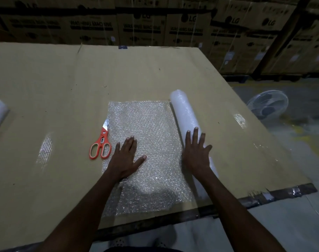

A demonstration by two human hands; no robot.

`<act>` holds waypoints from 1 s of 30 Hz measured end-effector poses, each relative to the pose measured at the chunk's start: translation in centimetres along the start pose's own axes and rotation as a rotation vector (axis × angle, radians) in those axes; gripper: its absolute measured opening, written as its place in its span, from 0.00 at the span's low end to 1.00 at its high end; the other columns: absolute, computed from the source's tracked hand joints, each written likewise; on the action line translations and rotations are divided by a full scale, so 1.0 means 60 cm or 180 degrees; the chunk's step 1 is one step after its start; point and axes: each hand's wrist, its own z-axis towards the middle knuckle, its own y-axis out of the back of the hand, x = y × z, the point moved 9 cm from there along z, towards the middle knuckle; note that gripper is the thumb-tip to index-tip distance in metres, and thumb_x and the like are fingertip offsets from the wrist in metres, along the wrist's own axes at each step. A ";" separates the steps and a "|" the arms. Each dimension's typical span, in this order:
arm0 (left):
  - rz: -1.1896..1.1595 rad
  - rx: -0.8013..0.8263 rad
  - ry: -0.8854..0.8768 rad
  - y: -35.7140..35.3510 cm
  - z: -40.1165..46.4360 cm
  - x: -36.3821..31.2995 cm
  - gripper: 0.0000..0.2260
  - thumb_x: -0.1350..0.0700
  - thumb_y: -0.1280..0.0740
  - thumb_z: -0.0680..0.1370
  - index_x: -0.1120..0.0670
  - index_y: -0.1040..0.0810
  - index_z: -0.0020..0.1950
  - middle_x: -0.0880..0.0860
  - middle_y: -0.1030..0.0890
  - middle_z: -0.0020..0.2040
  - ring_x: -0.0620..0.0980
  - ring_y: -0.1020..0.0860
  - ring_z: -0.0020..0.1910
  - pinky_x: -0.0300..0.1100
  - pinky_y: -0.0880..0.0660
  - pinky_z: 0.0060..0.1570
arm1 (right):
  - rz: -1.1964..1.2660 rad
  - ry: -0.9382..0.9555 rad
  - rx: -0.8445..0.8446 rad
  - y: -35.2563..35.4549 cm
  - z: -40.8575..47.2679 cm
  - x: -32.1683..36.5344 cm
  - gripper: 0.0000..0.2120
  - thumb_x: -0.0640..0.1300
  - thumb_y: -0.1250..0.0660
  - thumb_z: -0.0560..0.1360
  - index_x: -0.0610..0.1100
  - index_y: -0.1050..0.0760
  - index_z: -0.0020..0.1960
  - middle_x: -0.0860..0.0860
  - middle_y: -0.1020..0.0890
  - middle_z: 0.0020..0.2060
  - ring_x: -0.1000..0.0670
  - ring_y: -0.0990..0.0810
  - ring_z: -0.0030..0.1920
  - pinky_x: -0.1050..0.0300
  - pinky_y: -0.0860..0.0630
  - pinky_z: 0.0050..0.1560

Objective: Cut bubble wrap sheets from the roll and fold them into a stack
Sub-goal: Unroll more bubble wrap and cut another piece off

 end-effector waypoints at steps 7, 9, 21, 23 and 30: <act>-0.0022 0.0058 0.0057 0.000 0.006 -0.001 0.48 0.24 0.65 0.73 0.57 0.55 0.82 0.54 0.58 0.82 0.50 0.60 0.81 0.55 0.62 0.78 | -0.0148 0.0211 0.0132 -0.005 0.000 0.035 0.36 0.54 0.29 0.71 0.42 0.30 0.76 0.34 0.36 0.77 0.29 0.32 0.73 0.30 0.24 0.55; -0.0045 0.0053 0.0096 0.001 0.006 -0.005 0.49 0.25 0.65 0.73 0.58 0.55 0.82 0.54 0.58 0.82 0.50 0.60 0.81 0.55 0.63 0.77 | -0.0185 0.0218 0.0192 -0.008 0.000 0.032 0.38 0.57 0.30 0.73 0.42 0.34 0.78 0.34 0.40 0.78 0.28 0.36 0.75 0.31 0.24 0.57; 0.0066 -0.0266 0.0246 0.050 -0.012 -0.006 0.46 0.28 0.66 0.75 0.59 0.50 0.82 0.57 0.51 0.82 0.53 0.54 0.81 0.56 0.58 0.77 | 0.1029 0.0663 -0.0397 0.070 0.000 0.047 0.33 0.54 0.35 0.80 0.39 0.38 0.79 0.37 0.41 0.80 0.33 0.42 0.79 0.25 0.34 0.64; 0.0122 -0.0357 0.0317 0.071 -0.023 0.010 0.48 0.27 0.66 0.75 0.61 0.46 0.81 0.58 0.47 0.82 0.55 0.51 0.81 0.56 0.56 0.77 | 0.1149 0.0796 -0.0560 0.087 -0.004 0.074 0.32 0.54 0.33 0.79 0.39 0.34 0.77 0.38 0.37 0.79 0.34 0.39 0.78 0.25 0.33 0.64; 0.0335 -0.0390 0.0392 0.106 -0.059 0.133 0.37 0.38 0.57 0.84 0.67 0.29 0.72 0.65 0.28 0.72 0.65 0.29 0.71 0.69 0.31 0.63 | 0.1744 0.1164 -0.0269 0.108 -0.028 0.235 0.30 0.57 0.43 0.83 0.39 0.36 0.78 0.39 0.35 0.78 0.37 0.41 0.79 0.35 0.34 0.72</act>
